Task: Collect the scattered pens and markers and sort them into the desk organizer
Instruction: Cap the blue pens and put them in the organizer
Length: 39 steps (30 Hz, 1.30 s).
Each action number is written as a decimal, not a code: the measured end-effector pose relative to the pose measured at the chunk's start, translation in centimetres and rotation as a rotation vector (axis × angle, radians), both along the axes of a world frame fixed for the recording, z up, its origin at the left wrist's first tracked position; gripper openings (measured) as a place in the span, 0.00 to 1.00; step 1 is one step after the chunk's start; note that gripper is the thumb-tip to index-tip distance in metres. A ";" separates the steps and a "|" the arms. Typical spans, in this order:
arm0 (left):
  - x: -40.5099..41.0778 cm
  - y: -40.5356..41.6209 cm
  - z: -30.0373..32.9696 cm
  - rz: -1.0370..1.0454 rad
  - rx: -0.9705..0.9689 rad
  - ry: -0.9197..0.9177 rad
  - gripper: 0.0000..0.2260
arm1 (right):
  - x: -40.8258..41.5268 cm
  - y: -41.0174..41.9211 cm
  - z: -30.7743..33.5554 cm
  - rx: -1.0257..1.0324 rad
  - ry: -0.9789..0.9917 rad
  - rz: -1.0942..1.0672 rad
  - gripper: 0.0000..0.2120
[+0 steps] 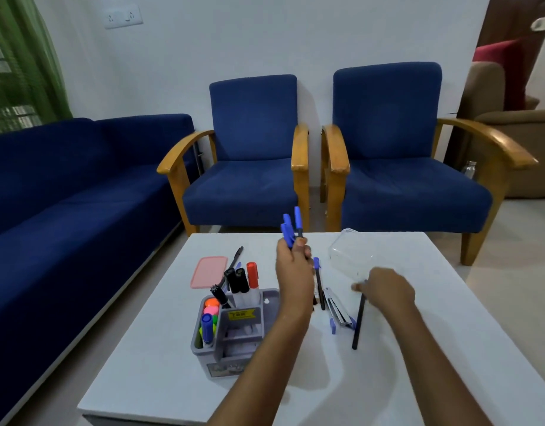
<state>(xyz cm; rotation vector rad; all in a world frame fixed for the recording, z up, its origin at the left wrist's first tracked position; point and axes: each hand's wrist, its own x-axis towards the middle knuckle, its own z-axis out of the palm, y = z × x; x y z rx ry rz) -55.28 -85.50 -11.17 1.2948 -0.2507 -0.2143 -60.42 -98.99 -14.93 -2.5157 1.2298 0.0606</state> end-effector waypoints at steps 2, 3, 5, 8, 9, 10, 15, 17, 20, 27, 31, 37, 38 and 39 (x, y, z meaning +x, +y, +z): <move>0.3 0.5 0.8 0.090 -0.094 -0.002 0.07 | 0.0 0.4 -1.7 0.018 0.082 0.023 0.17; 0.3 0.8 1.2 0.131 -0.135 -0.014 0.07 | 0.0 0.6 -2.1 0.010 0.072 0.024 0.14; 0.4 1.5 2.2 0.203 -0.206 -0.040 0.06 | 0.7 0.7 -2.5 -0.019 0.056 0.039 0.09; 0.6 2.6 3.4 0.252 -0.256 -0.040 0.05 | 1.4 0.9 -2.3 -0.045 0.081 0.069 0.04; 0.7 3.0 3.6 0.258 -0.257 -0.029 0.05 | 1.5 0.9 -2.2 -0.044 0.059 0.063 0.03; 0.9 3.3 3.8 0.264 -0.262 -0.023 0.04 | 1.8 0.9 -2.1 -0.040 0.017 0.066 0.04; 1.2 4.8 4.7 0.295 -0.305 0.001 0.06 | 5.0 2.0 -0.8 0.004 -0.213 0.138 0.04; 1.2 5.1 5.0 0.291 -0.316 0.009 0.06 | 6.7 2.2 -1.0 -0.015 -0.198 0.134 0.09; 1.5 5.9 5.4 0.290 -0.333 0.010 0.06 | 8.3 2.5 -2.3 -0.013 -0.101 0.118 0.14; 2.4 7.8 6.3 0.355 -0.404 -0.004 0.07 | 8.8 2.3 -2.5 -0.112 0.033 0.060 0.12; 2.4 8.0 6.3 0.345 -0.407 -0.006 0.07 | 9.1 1.9 -2.7 -0.067 -0.071 0.042 0.13; 2.6 8.4 6.0 0.341 -0.417 0.027 0.06 | 10.3 2.4 -0.8 0.030 -0.441 0.160 0.09; 2.7 8.5 6.0 0.342 -0.417 0.026 0.06 | 10.6 2.5 -0.4 0.046 -0.457 0.234 0.06; 2.8 8.6 6.0 0.342 -0.418 0.021 0.06 | 10.8 2.6 0.0 0.082 -0.444 0.320 0.05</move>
